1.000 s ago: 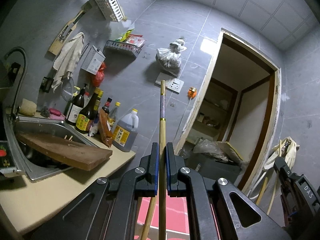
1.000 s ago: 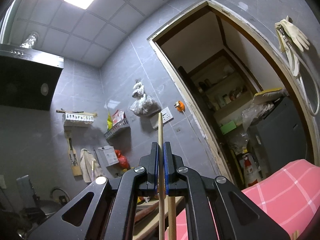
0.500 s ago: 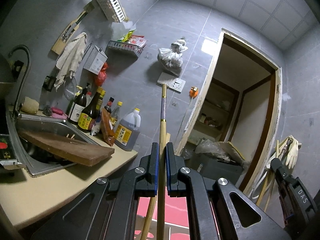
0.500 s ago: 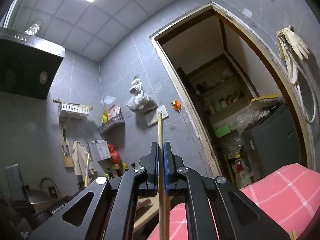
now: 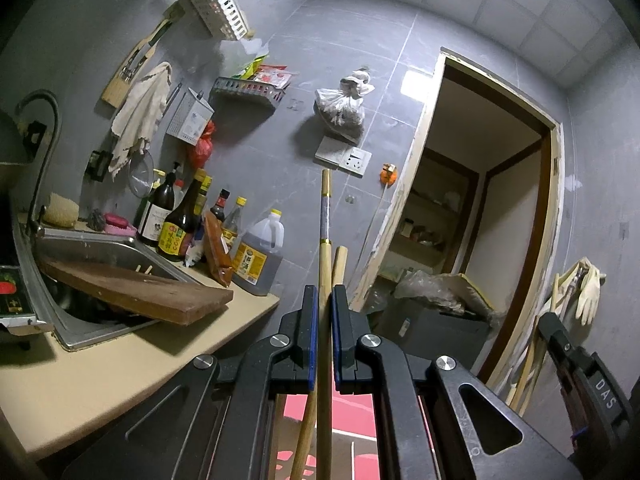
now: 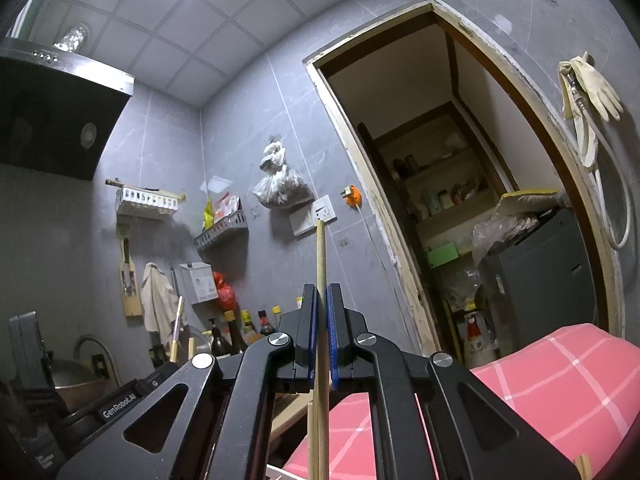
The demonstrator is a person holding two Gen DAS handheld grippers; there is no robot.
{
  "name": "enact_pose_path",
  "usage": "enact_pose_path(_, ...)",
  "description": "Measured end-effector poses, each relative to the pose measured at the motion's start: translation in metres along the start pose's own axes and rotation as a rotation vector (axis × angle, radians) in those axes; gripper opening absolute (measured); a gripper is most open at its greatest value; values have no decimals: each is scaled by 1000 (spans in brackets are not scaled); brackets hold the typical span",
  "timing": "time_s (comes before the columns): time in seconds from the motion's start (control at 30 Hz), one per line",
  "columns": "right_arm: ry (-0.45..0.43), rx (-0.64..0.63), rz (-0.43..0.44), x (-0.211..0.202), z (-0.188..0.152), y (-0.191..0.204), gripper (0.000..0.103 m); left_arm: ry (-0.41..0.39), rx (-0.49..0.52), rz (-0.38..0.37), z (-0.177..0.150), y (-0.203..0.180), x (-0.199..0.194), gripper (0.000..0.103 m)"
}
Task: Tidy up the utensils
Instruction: 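Lower both chopsticks into the white holder and open both grippers, then move both grippers back down to the remaining chopsticks on the tablecloth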
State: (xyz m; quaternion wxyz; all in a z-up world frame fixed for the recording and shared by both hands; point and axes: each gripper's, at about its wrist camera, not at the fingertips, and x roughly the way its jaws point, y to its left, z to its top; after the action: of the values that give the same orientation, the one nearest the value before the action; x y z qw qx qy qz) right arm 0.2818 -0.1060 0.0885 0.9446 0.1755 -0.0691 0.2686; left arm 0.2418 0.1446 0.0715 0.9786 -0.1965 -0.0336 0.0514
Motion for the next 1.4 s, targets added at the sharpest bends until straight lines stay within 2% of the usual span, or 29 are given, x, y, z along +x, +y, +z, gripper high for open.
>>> enact_pose_path(0.23,26,-11,-9,0,-5,2,4,42,65,8,-11,-4,-1,4)
enact_pose_path(0.6,70,-18,-9,1,-7,7,6,114,88,4,-22,-2,-3,5)
enact_pose_path(0.77,86,-28,-9,-2,-2,10,10,131,85,-3,-22,0,-5,6)
enact_pose_path(0.9,106,-42,-9,-7,3,13,22,151,80,-19,-22,-1,-7,14)
enact_pose_path(1.07,127,-66,-19,-15,11,15,24,170,81,-36,-19,-5,-13,23)
enact_pose_path(1.17,139,-82,-21,-25,20,15,36,173,86,-36,-13,-9,-19,31)
enact_pose_path(1.23,143,-87,-23,-33,26,14,48,181,94,-38,-10,-13,-25,35)
enact_pose_path(1.33,160,-89,-31,-47,35,10,59,193,109,-45,-7,-20,-33,43)
enact_pose_path(1.4,174,-96,-38,-56,40,8,64,202,119,-52,-7,-27,-39,53)
